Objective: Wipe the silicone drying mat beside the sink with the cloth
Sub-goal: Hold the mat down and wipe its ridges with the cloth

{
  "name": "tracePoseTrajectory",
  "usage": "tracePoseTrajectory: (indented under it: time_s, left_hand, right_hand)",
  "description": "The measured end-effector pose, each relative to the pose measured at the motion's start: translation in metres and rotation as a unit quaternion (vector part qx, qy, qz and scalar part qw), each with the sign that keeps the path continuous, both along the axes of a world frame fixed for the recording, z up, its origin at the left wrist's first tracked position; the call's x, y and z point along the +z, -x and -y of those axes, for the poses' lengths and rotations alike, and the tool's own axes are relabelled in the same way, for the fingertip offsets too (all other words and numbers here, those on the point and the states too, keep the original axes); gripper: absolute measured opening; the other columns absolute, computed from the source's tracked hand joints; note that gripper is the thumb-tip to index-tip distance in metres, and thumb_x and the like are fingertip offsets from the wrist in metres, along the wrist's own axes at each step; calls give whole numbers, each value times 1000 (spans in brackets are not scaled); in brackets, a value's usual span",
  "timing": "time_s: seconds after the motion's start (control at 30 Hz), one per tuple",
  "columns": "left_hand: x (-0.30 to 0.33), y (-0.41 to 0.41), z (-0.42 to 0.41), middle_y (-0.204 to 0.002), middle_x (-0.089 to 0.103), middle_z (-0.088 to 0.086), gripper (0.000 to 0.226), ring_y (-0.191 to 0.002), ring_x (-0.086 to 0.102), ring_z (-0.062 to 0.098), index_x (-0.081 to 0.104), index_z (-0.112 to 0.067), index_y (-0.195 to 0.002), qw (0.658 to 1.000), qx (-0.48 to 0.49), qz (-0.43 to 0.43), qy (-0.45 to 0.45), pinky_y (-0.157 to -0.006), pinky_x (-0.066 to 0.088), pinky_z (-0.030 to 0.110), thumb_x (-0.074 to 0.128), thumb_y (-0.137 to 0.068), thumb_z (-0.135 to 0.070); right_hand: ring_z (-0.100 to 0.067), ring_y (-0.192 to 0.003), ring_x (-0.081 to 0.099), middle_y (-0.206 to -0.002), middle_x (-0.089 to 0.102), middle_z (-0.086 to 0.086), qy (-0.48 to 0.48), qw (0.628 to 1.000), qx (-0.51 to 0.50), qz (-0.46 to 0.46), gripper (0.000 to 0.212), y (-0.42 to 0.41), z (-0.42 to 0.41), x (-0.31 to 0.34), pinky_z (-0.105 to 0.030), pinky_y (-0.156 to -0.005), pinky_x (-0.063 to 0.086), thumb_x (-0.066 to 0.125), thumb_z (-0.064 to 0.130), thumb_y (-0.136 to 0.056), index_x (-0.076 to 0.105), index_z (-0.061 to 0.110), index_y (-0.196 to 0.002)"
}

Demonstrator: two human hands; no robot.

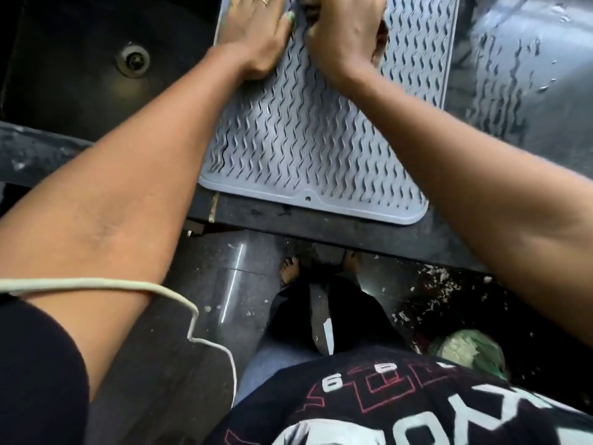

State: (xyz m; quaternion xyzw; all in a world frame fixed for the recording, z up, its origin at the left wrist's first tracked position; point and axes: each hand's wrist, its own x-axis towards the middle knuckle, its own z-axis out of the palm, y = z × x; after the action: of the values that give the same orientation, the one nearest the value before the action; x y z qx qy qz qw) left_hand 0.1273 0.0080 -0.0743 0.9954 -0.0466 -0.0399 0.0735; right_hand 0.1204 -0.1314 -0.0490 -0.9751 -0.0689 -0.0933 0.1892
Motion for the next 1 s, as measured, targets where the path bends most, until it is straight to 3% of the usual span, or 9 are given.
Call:
tracePoseTrajectory:
  time_s: [0.1,0.2,0.33,0.47,0.57,0.63,0.7,0.87,1.0]
  left_hand:
    - [2,-1,2,-153,32,15,51,-140,29,30,31,-9,-144,1000,-12,-3,6,-117,17,40,25,-99,-32]
    - [4,1,2,-159,19,10,56,-146,19,26,18,-11,-151,1000,-20,-4,19,-121,10,40,25,-100,-32]
    - [8,5,5,-162,6,6,59,-150,6,23,6,-14,-153,999,-9,-33,32,-122,3,39,25,-101,-33]
    - [15,13,-4,-162,-1,7,62,-150,-1,22,2,-13,-154,995,-15,-81,61,-121,0,34,30,-101,-29]
    - [19,23,-9,-162,-2,7,64,-150,-3,22,5,-13,-154,992,-27,-99,76,-120,-1,33,35,-99,-24]
    - [19,27,-11,-162,-2,6,65,-150,-4,23,4,-14,-154,991,-34,-105,79,-121,-2,36,36,-98,-22]
    - [18,33,-12,-162,-3,6,64,-150,-4,24,3,-14,-154,992,-32,-99,68,-121,-2,38,34,-98,-22]
    - [23,38,-6,-162,-8,3,62,-149,-7,23,-2,-15,-153,992,-28,-104,65,-121,-2,40,29,-100,-22]
    - [22,45,-4,-162,-8,3,59,-149,-8,23,-5,-15,-153,993,-16,-105,54,-121,-3,39,24,-103,-25]
  right_hand:
    - [-19,-106,52,-113,64,3,-3,998,38,43,31,47,3,-3,-25,-81,34,42,7,-80,67,17,-97]
    - [-24,-87,56,-100,72,-1,-49,990,125,48,21,121,14,-2,-30,-71,39,53,8,-83,74,11,-84]
    - [-28,-74,57,-82,73,-5,-90,970,227,2,30,150,28,13,-33,-62,43,49,-3,-70,75,10,-76]
    - [-23,-87,57,-90,69,-8,-181,977,105,30,25,84,27,26,-36,-71,50,49,5,-78,72,9,-86]
    - [-22,-111,47,-121,57,-2,-50,997,50,-7,36,39,20,18,-37,-89,44,48,9,-83,63,21,-113]
    - [-21,-114,43,-126,54,1,-1,998,48,-30,37,37,12,7,-31,-85,37,48,8,-82,63,22,-113]
    - [-18,-106,45,-118,59,2,-34,998,47,-21,31,58,4,5,-24,-79,32,49,5,-82,68,18,-103]
    - [-28,-75,53,-87,70,-5,-123,980,153,27,26,167,17,6,-30,-62,40,48,7,-77,74,9,-78]
    - [-27,-76,54,-82,70,-3,-122,964,228,-63,34,188,26,18,-34,-65,46,49,-2,-68,76,11,-83]
